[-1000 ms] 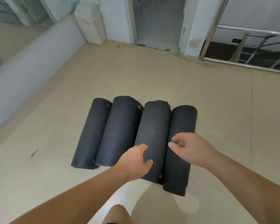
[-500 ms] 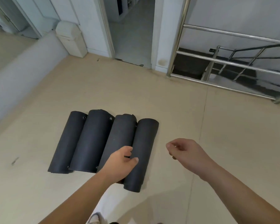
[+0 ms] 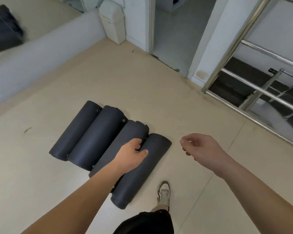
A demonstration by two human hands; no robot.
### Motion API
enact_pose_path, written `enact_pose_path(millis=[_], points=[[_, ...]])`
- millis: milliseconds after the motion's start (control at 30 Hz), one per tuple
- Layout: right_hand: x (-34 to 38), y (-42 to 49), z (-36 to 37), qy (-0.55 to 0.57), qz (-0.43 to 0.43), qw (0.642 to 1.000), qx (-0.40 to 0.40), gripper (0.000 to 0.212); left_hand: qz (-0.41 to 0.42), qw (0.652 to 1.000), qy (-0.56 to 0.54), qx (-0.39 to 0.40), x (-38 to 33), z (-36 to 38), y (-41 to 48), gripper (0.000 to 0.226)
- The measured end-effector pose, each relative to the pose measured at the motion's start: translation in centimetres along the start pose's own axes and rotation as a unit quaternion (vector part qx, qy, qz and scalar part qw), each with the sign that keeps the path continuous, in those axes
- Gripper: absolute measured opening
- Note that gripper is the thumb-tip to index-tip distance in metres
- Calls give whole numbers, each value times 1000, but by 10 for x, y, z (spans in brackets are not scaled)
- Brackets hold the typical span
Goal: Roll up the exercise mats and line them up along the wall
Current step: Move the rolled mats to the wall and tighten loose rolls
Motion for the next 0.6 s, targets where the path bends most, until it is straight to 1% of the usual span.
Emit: enact_pose_path(millis=[100, 267, 433, 600], points=[[17, 59, -48, -36, -19, 999, 31, 16, -16, 1000, -12, -9, -47, -2, 36, 66], [69, 157, -119, -82, -64, 993, 64, 21, -20, 998, -43, -45, -135, -28, 87, 62], [105, 276, -167, -110, -106, 983, 104, 19, -44, 993, -88, -73, -206, -50, 170, 64], [146, 412, -196, -157, -161, 959, 174, 15, -97, 973, -168, -125, -258, -77, 253, 63]])
Point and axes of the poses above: each hand's wrist, its own y-axis towards the middle knuckle, its own z-axis out of the palm, x = y × z, the point moved 6 cm from there along y, towards the middle knuckle, and after that the axes turned 9 degrees about -z, right-handed, at the moved point
